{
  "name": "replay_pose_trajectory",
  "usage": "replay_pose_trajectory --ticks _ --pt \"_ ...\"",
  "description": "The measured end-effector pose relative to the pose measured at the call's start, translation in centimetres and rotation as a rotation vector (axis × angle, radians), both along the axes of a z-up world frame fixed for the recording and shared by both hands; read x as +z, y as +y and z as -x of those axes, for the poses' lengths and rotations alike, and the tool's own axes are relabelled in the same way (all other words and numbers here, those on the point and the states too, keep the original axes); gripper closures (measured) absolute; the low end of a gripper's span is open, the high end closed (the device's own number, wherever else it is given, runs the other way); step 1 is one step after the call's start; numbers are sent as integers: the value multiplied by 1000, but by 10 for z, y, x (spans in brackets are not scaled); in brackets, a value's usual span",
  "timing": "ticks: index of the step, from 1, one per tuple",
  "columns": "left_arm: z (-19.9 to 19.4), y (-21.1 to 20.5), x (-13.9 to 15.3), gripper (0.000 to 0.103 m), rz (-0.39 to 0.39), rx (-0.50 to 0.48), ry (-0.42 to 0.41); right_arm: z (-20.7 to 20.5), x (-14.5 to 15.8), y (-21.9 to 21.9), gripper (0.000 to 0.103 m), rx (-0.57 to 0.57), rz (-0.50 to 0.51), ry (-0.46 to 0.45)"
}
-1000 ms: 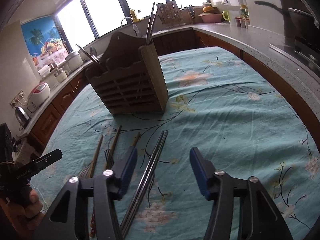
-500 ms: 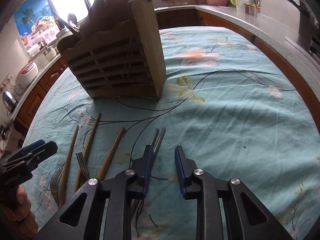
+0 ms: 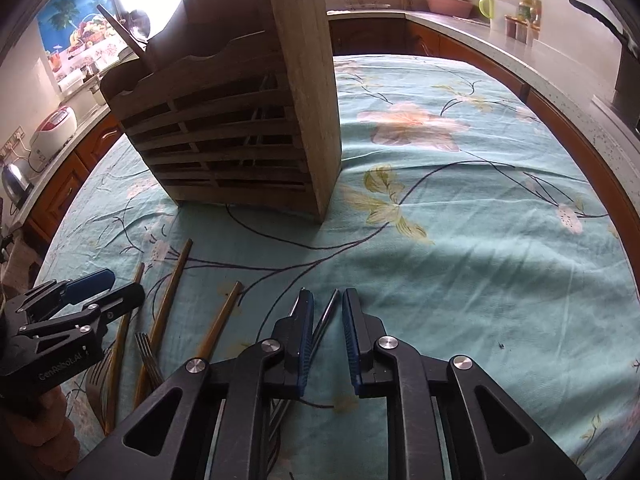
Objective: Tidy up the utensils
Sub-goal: 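Close the right tool on a metal rod while the left tool grasps a wooden chopstick, then lift the chopstick with the left tool while the right tool lifts the rod toward the caddy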
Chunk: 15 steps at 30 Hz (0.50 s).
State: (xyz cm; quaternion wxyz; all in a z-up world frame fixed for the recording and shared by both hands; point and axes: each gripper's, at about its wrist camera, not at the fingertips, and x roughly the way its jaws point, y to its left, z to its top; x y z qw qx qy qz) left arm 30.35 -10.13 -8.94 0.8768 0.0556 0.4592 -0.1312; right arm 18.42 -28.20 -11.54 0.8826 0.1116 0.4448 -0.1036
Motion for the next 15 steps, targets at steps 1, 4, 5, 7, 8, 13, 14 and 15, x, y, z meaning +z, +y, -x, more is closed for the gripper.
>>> replay_pose_trajectory --ticks 1,4,5,7,8,13,14,15 --pt "0 -2 -1 65 -12 -5 -7 0 0 0 92 -1 2 -1" --pt "1 -6 0 94 -6 -26 4 3 0 -1 93 1 -13 -7" --pt "0 -6 0 95 -3 -27 9 3 0 -2 95 -3 -21 -9" --pt "-2 -5 -1 95 12 -27 17 4 0 -5 96 -13 -51 -16" --pt "-2 -4 0 95 24 -28 24 5 1 -7 97 -17 -68 -20" --pt "1 9 7 96 100 -26 37 12 5 -11 98 -23 -114 -44" --pt "2 13 9 96 120 -24 39 15 7 -10 98 -24 -120 -51" --pt "4 16 12 96 137 -23 39 17 9 -9 98 -24 -127 -58"
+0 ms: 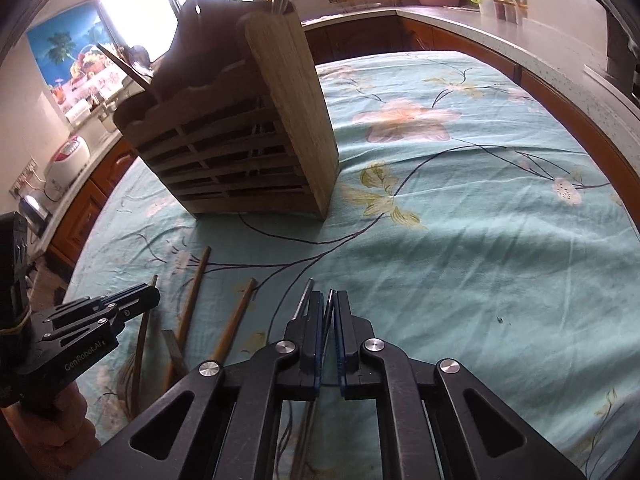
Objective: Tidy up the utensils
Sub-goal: 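Lift the chopstick with the left tool while the right tool lifts the rod toward the caddy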
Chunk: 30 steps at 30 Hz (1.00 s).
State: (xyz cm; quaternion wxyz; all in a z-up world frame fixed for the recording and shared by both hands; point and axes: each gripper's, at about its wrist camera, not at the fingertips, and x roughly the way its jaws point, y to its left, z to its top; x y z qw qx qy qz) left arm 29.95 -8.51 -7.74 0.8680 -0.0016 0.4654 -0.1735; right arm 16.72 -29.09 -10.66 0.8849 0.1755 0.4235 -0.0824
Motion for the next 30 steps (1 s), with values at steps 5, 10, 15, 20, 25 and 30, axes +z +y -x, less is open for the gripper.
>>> replay_pose_trajectory --ticks 5,10,15,20,25,30 --pt "17 20 22 98 75 9 -19 6 13 -2 99 2 -20 -37" --pt "36 37 38 99 108 31 -35 14 23 -1 99 5 -46 -76" --pt "52 49 50 99 133 54 -47 24 36 3 99 7 -51 -110" --pt "71 61 68 99 147 56 -74 36 50 7 99 8 -51 -149" --pt "87 71 83 99 162 63 -104 45 64 10 99 10 -44 -188" --pt "103 80 100 99 182 58 -137 53 80 13 99 17 -33 -225"
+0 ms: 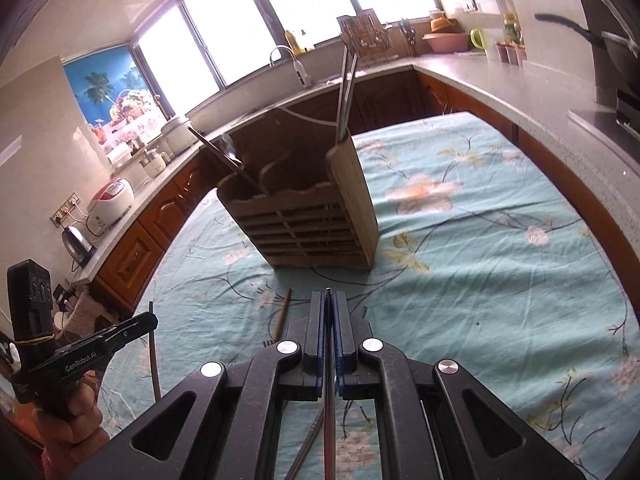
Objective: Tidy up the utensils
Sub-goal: 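Lift the chopstick with the left tool while the right tool lifts the rod toward the caddy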
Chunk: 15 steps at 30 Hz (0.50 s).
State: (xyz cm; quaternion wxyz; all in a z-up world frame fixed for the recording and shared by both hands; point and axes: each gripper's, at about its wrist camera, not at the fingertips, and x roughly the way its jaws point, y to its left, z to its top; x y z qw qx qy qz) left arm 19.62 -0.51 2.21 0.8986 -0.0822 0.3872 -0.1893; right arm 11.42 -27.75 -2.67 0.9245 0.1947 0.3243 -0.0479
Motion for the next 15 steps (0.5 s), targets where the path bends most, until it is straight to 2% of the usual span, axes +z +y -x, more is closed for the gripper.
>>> replay_pose_trajectory --ticks 12,15 --pt "46 22 40 99 27 7 -111 22 36 8 99 -3 38 -94" --pt "55 30 47 99 56 24 -141 26 44 10 99 -3 45 -115"
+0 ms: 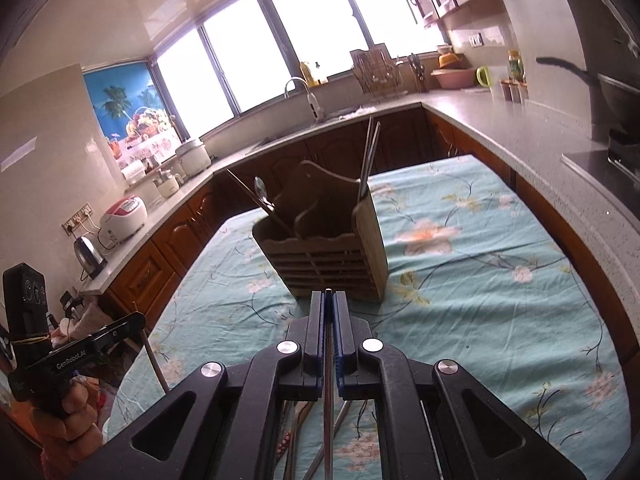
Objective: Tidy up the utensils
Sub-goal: 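Lift the chopstick with the left tool while the right tool lifts the rod toward the caddy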
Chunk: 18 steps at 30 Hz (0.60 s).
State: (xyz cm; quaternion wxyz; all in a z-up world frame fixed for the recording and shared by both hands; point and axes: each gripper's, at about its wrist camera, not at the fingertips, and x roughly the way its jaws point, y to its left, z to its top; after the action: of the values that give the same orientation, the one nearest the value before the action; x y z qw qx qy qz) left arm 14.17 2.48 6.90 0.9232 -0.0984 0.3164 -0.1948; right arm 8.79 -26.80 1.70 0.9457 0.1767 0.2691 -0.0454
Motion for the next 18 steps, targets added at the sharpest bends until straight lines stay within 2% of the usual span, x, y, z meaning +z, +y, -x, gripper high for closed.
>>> replay_pose_trajectory --ticks 9,18 --pt "9 18 8 99 78 54 -57 11 22 1 99 -21 22 -73" --pt "0 22 13 99 141 71 -103 11 42 -3 99 -42 42 -135"
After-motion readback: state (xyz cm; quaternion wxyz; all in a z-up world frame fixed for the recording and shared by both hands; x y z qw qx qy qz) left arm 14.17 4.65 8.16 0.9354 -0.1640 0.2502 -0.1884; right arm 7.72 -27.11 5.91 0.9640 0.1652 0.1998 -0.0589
